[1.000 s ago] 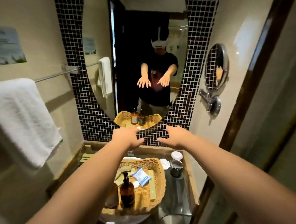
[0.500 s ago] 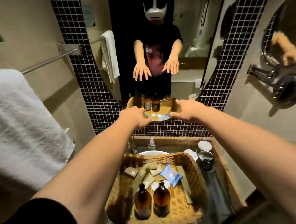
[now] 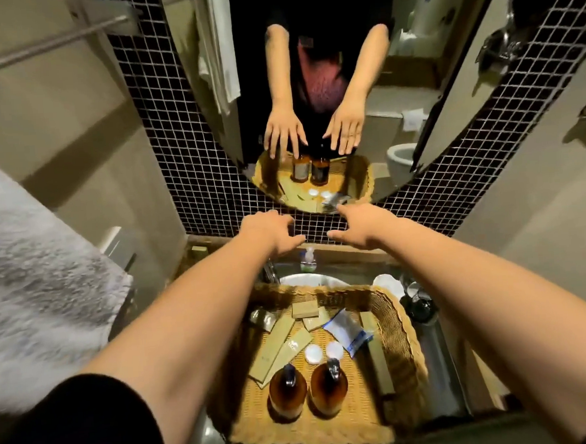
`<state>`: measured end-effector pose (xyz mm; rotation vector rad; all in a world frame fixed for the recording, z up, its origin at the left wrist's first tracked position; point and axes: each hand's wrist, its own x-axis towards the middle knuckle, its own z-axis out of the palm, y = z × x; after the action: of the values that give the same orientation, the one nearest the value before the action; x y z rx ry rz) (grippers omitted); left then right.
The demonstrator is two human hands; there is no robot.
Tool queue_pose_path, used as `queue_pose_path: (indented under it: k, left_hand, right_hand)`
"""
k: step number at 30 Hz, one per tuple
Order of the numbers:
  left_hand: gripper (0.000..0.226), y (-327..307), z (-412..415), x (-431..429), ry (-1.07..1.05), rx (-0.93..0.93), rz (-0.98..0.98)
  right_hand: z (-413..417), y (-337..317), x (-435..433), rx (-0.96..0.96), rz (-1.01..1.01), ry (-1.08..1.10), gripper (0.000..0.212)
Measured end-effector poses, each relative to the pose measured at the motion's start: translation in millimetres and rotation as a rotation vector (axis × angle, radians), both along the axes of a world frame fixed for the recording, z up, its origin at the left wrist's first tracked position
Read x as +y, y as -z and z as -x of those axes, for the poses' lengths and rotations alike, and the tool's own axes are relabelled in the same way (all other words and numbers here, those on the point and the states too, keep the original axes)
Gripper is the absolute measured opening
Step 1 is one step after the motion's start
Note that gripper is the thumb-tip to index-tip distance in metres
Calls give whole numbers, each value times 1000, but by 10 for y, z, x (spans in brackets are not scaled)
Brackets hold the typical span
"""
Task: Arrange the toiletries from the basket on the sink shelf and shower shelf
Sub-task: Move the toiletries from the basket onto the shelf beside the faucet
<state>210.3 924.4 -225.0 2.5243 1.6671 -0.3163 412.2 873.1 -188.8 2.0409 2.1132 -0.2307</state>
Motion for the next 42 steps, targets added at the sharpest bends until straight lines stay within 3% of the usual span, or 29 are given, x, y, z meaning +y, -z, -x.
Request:
queue_pose_path:
  k: [5,13,17,20,24,27,31,38,42]
  left_hand:
    - [73,525,2,-64,15,40,103]
    - [60,1699,199,-452,137,122,367]
    - [62,2099,311,-583,47,127,480]
    - [65,2323,396,-732,-56,77,465]
    - [102,2448,454,-813,-25,79,432]
    - [96,2519,464,-756,-16,92,369]
    - [105,2598,511,-716,-31,66,306]
    - [65,2655,388,-706,-18,-61,124]
    - [63,2671,368,-728,-61,-101,156]
  right_hand:
    - [48,547,55,18,146,-32,85]
    - [173,1710,-330,119,336,-213,52]
    - [240,2165,-421,131,448,-222,55]
    - [246,2443,-466,182,393,-221,56]
    - [235,2656,-435,180,336,-186,77]
    - [225,2741,-389,218,313,-179,71]
    - [228,2800,-447,194,272,-226,67]
    - [173,2908,-586,157,199,-327,52]
    - [119,2892,-583,185,205,-312,51]
